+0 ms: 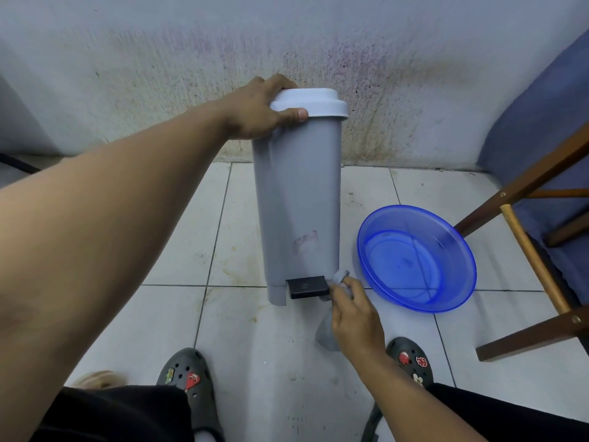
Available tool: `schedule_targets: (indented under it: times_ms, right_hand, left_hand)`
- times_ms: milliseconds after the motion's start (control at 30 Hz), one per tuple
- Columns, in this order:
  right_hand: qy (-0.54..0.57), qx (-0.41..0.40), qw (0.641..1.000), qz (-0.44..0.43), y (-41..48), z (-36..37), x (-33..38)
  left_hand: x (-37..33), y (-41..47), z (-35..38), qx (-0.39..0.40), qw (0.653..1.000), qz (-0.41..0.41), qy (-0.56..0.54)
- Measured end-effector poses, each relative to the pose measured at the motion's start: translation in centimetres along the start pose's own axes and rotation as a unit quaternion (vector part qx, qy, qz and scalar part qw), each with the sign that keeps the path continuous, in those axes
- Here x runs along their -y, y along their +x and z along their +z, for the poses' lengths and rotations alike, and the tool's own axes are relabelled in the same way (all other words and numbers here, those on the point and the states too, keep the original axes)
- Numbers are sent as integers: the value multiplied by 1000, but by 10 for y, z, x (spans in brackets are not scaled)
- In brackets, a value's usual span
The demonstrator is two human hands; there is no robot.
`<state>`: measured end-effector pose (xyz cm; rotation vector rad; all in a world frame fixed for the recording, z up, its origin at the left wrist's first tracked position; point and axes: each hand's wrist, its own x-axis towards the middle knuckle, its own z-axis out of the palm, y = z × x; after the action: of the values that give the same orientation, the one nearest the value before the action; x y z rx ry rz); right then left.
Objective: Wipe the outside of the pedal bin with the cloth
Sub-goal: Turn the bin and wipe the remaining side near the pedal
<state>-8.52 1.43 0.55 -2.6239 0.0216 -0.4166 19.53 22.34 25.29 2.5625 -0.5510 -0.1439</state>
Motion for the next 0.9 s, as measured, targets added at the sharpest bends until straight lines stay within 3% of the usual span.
schedule_targets:
  times_ms: [100,200,300,567,667,767,900]
  right_hand:
    - [-18,57,998,-8,-17,6,-12]
    - [35,8,997,64,-13,0,-11]
    - [68,-45,995,60,6,-6,9]
    - [20,-4,999,26,4,-3,6]
    - [32,8,996,80,9,-12,-2]
    - [68,-34,987,143,32,-25,6]
    - [131,-139,971,146,78,-49,34]
  left_hand:
    - [-1,-1,0,5,1000,0,-5]
    - [-4,-3,-1,2,1000,1,-8]
    - [-4,-5,0,-2,1000,-3,-11]
    - [-5,-4,0,-1,1000,-9,-5]
    - [-4,-2,-1,4,1000,-15,-2]
    - [-1,0,-2,3,1000,-20,-4]
    - [8,0,-3,-2,999,-29,-16]
